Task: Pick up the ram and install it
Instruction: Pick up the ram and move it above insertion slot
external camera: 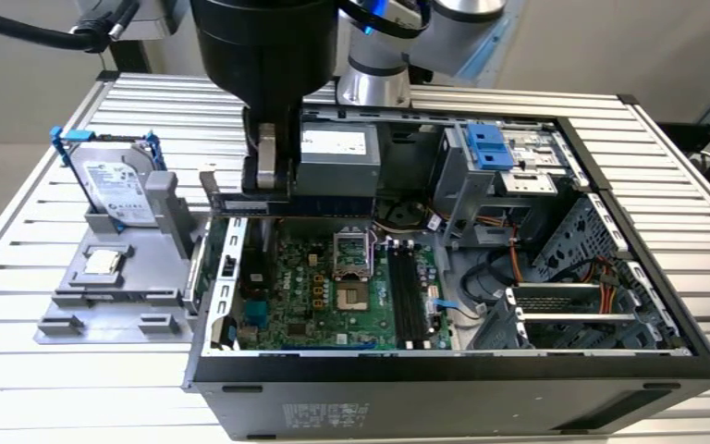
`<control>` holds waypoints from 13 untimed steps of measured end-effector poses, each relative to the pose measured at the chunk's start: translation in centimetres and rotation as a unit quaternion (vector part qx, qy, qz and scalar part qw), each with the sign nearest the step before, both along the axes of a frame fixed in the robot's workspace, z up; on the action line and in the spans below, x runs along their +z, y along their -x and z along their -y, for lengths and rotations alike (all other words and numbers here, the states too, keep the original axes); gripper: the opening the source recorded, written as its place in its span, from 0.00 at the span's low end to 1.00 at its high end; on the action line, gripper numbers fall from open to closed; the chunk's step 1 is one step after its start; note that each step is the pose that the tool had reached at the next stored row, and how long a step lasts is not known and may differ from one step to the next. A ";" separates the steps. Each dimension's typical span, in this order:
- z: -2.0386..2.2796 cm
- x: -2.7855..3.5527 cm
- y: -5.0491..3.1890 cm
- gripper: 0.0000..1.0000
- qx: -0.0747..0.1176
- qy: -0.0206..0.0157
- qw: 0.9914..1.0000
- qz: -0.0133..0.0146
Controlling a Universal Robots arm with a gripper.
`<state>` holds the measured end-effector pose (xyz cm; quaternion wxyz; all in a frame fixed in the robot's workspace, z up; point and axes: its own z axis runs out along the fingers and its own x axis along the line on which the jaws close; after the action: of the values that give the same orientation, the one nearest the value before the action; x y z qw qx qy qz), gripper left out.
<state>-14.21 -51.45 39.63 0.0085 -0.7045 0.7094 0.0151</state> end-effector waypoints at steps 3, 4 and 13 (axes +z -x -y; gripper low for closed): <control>0.00 0.00 -0.98 0.00 0.000 0.000 1.000 0.000; 0.00 0.00 -1.31 0.00 0.000 0.000 1.000 0.000; 0.00 0.00 -3.91 0.00 0.000 0.000 1.000 0.000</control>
<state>-10.30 -51.45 39.63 0.0085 -0.7045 0.7095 0.0151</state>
